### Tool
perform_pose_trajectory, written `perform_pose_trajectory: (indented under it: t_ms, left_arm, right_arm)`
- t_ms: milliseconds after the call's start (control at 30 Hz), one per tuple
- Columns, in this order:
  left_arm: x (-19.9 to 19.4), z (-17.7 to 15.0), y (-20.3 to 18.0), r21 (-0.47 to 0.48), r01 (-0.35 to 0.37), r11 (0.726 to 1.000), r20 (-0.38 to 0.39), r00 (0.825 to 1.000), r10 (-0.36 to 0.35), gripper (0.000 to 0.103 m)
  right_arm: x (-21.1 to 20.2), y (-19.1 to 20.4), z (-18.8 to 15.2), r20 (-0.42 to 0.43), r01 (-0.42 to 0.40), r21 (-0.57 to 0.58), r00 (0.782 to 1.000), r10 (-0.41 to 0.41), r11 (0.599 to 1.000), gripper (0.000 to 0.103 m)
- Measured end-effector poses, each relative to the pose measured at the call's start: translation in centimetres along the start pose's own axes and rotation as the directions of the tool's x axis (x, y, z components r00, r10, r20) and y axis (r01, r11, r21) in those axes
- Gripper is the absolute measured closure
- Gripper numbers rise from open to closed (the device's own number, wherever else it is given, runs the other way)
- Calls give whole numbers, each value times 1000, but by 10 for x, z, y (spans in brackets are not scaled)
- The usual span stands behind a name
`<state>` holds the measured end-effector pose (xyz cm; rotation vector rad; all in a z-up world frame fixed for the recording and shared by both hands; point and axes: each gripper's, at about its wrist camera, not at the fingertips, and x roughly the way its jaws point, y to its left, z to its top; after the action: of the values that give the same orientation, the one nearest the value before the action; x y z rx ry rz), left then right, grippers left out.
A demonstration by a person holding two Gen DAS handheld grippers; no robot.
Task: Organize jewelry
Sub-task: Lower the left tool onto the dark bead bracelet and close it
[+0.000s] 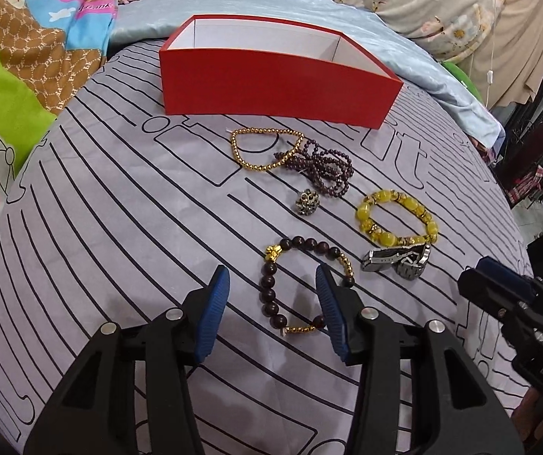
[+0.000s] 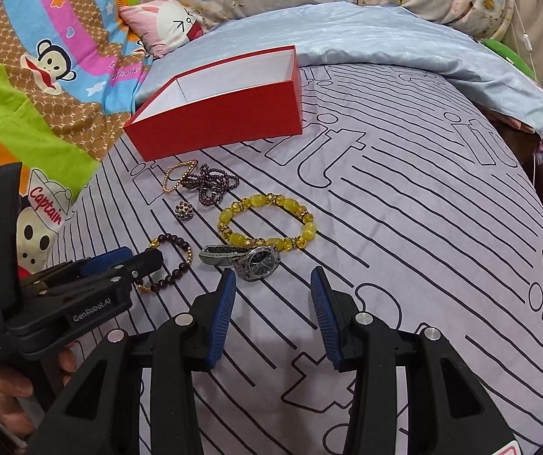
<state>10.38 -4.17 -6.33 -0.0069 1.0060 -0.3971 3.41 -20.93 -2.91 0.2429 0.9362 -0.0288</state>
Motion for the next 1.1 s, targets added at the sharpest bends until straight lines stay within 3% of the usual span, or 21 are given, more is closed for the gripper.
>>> perform_pose_trajectory:
  t_ms: [100, 233, 433, 700, 1100]
  left_arm:
    - [1, -2, -3, 22, -14, 1000, 13, 1000, 14, 61]
    - [2, -4, -3, 33, -34, 999, 29, 999, 33, 72]
    - [3, -4, -1, 39, -53, 998, 38, 998, 51, 96]
    - [-2, -4, 4, 5, -6, 1000, 16, 1000, 6, 96]
    - [-31, 4, 5, -10, 36, 999, 51, 998, -35, 96]
  right_arm:
    - [0, -1, 0, -1, 0, 4, 1000, 0, 1000, 62]
    - [2, -1, 0, -3, -3, 5, 1000, 3, 1000, 62]
    - [2, 0, -1, -5, -6, 4, 1000, 6, 1000, 62]
    - [6, 2, -3, -18, -24, 6, 1000, 24, 1000, 62]
    - [32, 7, 4, -48, -50, 8, 998, 50, 999, 62]
